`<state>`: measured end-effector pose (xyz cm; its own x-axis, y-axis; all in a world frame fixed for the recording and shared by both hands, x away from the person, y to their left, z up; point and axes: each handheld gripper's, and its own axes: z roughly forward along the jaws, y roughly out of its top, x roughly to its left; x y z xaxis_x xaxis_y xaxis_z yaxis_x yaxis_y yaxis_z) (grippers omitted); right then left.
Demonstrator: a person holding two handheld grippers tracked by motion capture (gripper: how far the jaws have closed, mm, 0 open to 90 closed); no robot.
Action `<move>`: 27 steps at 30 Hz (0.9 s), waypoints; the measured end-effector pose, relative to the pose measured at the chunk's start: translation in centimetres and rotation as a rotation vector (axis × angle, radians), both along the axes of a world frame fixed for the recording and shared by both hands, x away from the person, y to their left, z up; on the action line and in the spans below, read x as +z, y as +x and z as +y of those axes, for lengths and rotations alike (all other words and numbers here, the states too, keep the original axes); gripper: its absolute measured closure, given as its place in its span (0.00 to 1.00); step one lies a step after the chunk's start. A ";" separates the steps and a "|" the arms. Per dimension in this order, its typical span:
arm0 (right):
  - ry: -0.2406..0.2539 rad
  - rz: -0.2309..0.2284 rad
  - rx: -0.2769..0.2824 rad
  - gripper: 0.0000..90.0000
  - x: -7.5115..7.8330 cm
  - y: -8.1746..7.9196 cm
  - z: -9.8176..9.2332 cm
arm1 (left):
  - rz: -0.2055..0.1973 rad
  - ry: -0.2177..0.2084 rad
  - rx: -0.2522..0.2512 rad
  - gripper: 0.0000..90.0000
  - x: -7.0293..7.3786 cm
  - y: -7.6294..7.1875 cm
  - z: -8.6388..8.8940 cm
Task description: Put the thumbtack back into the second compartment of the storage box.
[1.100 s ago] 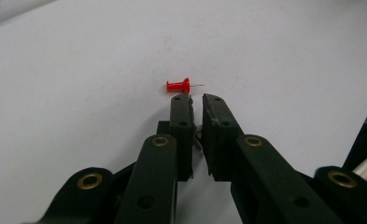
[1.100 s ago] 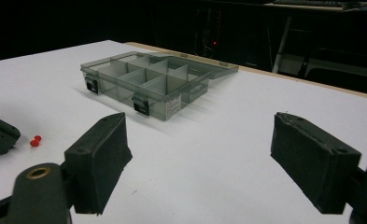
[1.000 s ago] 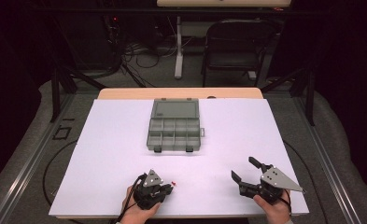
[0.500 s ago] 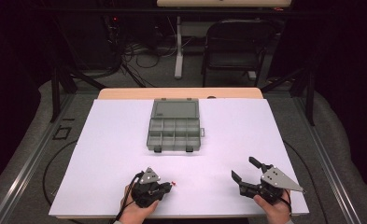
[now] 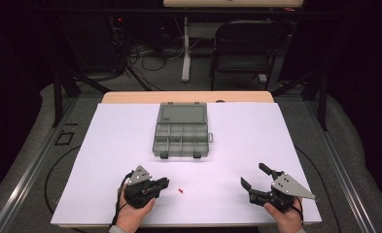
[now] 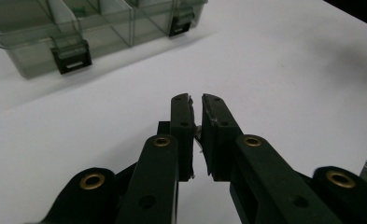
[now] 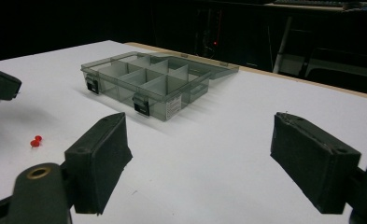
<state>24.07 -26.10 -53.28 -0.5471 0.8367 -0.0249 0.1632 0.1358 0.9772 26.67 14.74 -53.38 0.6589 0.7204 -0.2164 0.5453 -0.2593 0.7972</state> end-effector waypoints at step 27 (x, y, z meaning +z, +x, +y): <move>0.000 0.000 0.004 0.21 -0.1 0.1 0.1 | -0.061 -0.057 0.110 0.93 1.1 0.8 2.7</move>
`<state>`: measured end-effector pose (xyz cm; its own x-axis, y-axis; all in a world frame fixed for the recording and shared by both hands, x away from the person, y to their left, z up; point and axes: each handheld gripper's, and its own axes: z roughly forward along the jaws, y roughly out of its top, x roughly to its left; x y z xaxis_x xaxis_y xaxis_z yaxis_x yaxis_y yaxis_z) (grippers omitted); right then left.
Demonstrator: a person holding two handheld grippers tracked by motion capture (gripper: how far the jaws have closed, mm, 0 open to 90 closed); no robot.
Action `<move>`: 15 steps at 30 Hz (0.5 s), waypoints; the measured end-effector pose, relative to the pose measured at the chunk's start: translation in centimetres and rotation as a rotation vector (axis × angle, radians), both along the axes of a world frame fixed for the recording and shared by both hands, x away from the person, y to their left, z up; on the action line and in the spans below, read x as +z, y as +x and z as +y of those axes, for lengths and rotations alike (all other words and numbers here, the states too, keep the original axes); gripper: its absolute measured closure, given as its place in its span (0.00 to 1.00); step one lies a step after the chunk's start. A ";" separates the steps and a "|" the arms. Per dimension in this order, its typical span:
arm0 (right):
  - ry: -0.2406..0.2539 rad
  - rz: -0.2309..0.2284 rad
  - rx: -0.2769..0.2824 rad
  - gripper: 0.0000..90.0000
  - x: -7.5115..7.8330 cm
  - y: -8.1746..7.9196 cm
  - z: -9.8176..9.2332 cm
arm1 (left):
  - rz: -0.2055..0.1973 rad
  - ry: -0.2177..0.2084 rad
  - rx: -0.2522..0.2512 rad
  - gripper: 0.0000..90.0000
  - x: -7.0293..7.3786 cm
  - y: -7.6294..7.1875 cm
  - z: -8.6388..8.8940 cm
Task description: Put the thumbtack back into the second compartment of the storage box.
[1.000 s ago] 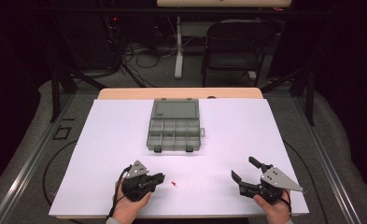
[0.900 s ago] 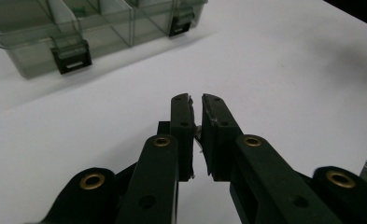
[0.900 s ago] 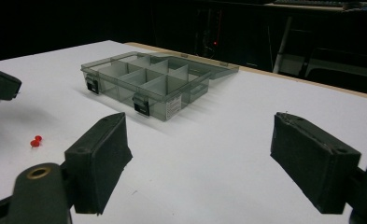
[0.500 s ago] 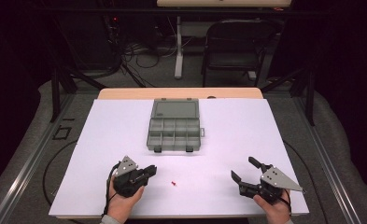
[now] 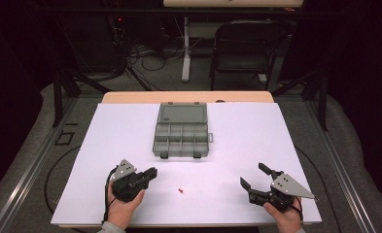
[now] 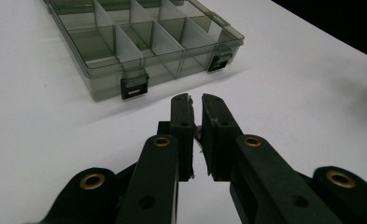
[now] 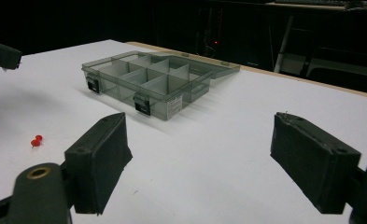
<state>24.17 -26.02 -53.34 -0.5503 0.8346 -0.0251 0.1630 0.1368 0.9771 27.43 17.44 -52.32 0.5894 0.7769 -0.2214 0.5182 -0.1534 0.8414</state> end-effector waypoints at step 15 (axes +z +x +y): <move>-0.002 0.010 -0.014 0.21 -0.1 0.1 0.0 | -0.007 -0.020 0.010 0.93 1.3 1.4 0.3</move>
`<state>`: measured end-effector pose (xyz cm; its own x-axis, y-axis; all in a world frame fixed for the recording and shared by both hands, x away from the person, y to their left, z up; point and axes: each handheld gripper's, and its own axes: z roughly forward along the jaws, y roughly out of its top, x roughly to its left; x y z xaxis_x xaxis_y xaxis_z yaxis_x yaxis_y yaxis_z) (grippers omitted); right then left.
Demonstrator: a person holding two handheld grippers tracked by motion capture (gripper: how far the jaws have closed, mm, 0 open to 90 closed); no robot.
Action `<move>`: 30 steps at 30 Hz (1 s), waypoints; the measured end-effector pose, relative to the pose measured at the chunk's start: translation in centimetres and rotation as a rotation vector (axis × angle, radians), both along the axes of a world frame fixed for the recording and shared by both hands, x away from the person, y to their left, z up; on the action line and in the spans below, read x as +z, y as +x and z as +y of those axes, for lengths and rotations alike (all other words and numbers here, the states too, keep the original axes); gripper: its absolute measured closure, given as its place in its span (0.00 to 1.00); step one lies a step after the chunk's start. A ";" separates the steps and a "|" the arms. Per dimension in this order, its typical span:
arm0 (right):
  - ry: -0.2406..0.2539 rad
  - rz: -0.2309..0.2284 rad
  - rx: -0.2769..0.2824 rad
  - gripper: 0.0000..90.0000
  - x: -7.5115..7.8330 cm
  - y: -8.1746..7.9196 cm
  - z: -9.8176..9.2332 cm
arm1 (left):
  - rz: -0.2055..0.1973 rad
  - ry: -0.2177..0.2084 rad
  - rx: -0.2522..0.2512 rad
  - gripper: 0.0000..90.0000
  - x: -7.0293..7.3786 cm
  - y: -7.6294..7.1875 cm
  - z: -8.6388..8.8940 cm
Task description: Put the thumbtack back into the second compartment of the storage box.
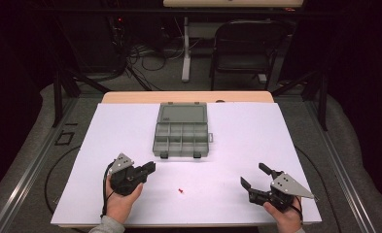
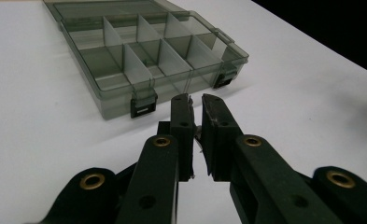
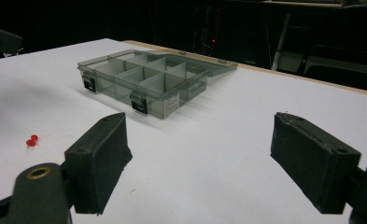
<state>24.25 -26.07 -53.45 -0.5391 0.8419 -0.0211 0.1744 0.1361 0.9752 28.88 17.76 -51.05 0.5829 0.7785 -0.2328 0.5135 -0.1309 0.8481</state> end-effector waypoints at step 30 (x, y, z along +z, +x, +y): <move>-0.011 -0.001 0.007 0.21 0.0 0.1 0.0 | 0.045 -0.005 -0.046 0.93 5.3 8.7 -5.3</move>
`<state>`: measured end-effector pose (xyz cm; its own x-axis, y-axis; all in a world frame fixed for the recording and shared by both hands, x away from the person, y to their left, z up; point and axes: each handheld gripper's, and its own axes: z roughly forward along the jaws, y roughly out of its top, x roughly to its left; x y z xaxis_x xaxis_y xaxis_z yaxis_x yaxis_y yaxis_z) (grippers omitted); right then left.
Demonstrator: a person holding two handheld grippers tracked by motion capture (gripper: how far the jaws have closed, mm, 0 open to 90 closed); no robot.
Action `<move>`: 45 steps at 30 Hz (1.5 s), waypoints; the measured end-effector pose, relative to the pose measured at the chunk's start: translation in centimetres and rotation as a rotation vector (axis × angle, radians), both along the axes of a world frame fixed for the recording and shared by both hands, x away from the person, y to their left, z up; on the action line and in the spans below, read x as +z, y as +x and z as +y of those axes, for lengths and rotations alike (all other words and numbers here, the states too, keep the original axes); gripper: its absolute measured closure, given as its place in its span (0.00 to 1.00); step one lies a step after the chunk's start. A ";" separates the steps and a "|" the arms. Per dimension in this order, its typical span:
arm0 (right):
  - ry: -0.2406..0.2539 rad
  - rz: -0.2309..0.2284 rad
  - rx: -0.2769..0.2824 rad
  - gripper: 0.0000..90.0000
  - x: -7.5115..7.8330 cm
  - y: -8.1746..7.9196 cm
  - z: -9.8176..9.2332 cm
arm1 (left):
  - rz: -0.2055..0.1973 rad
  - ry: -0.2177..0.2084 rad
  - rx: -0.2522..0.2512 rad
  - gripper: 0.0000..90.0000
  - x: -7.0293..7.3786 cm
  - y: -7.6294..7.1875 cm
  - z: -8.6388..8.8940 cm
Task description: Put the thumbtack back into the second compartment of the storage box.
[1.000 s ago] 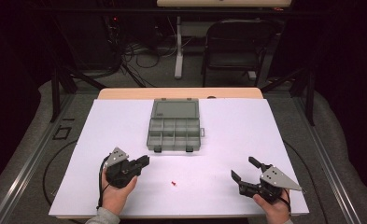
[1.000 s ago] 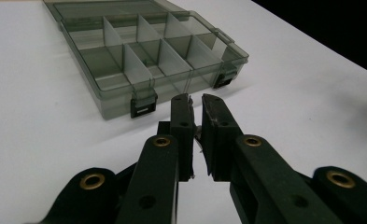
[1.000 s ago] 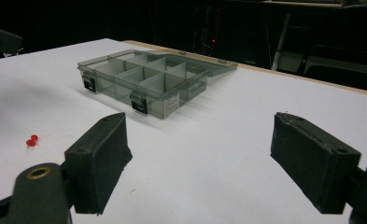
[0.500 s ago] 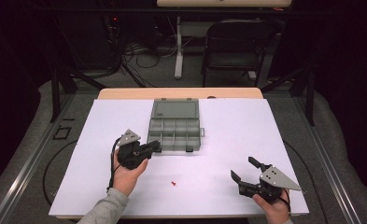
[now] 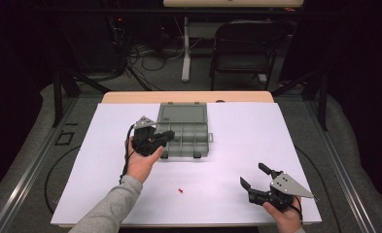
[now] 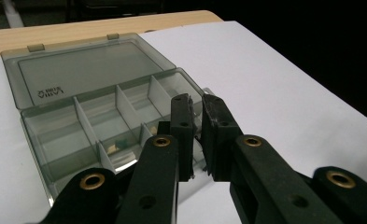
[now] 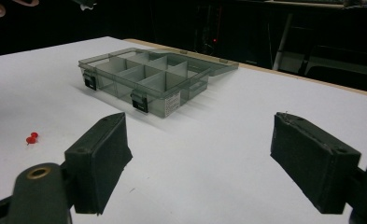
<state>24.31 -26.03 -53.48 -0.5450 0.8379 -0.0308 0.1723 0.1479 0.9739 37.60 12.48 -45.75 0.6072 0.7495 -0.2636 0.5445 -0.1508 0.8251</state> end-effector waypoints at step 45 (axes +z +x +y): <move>-0.002 -0.003 0.010 0.21 0.0 0.1 0.0 | 0.118 0.161 0.142 0.93 -4.2 7.8 -2.9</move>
<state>24.38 -26.02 -53.51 -0.5534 0.8322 -0.0341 0.1682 0.1517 0.9740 45.38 9.60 -49.95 0.4648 0.8633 -0.1966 0.6608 -0.1905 0.7260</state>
